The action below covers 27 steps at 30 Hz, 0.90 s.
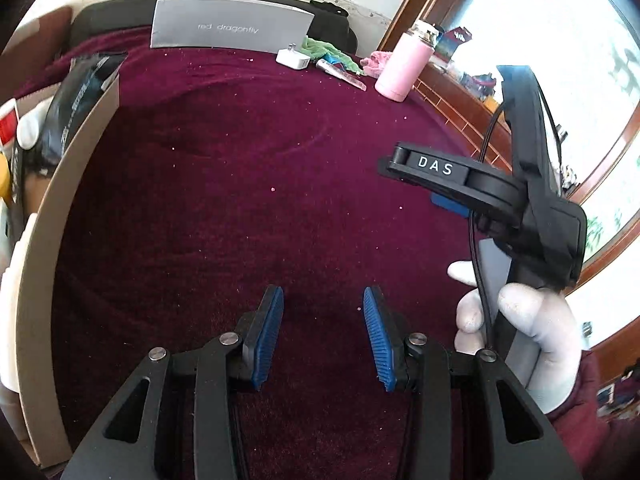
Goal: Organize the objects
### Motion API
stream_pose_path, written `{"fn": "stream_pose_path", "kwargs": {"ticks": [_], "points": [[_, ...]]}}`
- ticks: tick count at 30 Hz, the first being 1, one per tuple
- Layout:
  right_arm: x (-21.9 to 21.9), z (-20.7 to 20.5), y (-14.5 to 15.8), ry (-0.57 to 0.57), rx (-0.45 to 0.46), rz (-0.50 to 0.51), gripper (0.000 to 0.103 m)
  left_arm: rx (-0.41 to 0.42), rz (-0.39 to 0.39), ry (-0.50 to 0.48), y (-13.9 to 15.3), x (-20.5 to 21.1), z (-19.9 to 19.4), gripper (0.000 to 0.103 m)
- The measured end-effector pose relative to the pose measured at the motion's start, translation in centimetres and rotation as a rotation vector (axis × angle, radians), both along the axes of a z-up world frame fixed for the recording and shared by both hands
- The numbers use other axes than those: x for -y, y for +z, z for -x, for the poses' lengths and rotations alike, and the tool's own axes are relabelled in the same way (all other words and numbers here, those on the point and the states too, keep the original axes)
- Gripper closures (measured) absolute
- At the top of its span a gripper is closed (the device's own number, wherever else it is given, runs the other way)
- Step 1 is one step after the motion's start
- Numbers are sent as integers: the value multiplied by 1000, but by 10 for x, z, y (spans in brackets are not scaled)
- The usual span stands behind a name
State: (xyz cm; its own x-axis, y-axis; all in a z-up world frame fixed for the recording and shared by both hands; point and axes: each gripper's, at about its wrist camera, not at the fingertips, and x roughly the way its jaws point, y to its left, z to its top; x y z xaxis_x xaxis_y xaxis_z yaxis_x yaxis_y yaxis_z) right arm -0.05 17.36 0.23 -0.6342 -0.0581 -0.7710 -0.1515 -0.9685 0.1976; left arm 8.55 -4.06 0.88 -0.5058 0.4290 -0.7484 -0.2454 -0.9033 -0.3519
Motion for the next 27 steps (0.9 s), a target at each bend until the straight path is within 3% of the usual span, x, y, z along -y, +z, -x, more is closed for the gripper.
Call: {"fn": "stream_pose_path", "kwargs": {"ticks": [16, 19, 27], "points": [[10, 6, -2, 22, 28, -57, 18, 3, -64, -34, 4, 3, -4, 45], [13, 8, -3, 28, 35, -74, 16, -3, -36, -52, 6, -4, -4, 40], [15, 9, -4, 35, 41, -88, 13, -27, 97, -48, 8, -23, -8, 39]]}}
